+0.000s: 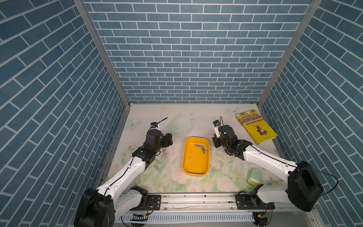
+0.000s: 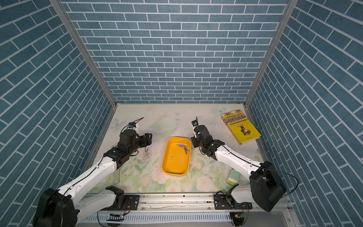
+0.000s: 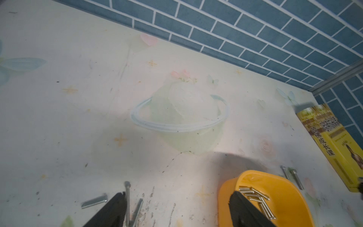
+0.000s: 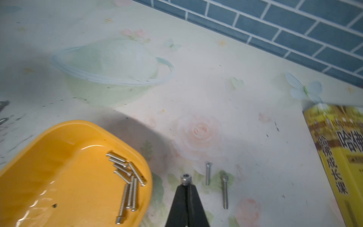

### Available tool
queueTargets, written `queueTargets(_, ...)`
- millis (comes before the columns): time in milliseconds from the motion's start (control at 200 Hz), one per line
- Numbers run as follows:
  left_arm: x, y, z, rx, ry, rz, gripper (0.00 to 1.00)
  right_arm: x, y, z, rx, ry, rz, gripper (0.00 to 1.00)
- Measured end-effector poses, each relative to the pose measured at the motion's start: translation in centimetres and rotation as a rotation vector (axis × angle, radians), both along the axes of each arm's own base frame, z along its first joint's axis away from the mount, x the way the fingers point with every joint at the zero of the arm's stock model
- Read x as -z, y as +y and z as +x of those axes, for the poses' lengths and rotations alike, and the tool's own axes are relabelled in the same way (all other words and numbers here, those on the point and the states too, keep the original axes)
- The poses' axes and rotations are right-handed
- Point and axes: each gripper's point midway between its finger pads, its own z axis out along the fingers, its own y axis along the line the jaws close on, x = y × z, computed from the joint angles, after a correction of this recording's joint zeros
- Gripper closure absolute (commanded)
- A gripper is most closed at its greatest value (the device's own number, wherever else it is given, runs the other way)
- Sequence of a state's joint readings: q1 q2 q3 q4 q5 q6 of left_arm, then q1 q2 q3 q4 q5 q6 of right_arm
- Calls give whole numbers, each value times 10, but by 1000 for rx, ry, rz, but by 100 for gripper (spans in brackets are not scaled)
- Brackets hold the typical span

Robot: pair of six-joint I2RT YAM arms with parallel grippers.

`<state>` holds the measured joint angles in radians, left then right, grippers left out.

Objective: Take out the screws from the storage box
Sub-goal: Place the screw at the center of the board.

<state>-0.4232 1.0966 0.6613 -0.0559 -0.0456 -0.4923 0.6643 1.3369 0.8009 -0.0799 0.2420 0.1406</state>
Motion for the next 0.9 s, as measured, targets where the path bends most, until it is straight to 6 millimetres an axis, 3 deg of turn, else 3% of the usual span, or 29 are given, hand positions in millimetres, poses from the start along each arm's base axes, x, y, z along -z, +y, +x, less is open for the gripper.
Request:
queueTargets(75,-11,-25,2,62,-12,4,14,16,-14,2,46,39,-9,100)
queueTargets(250,-17,-78,-2,230,17,-5,11,41,-19,9,88,96,-9,100)
queueTargets(390,-1,-115,1,369,112,-13,15,68,-34,17,138,168,-13,100)
queueTargets(640,62,-156,-22,531,366,-11,18,96,-43,21,171,237,-15,100)
queueTargets(900,64,-189,-33,584,437,-13,20,94,-41,27,170,209,12,100)
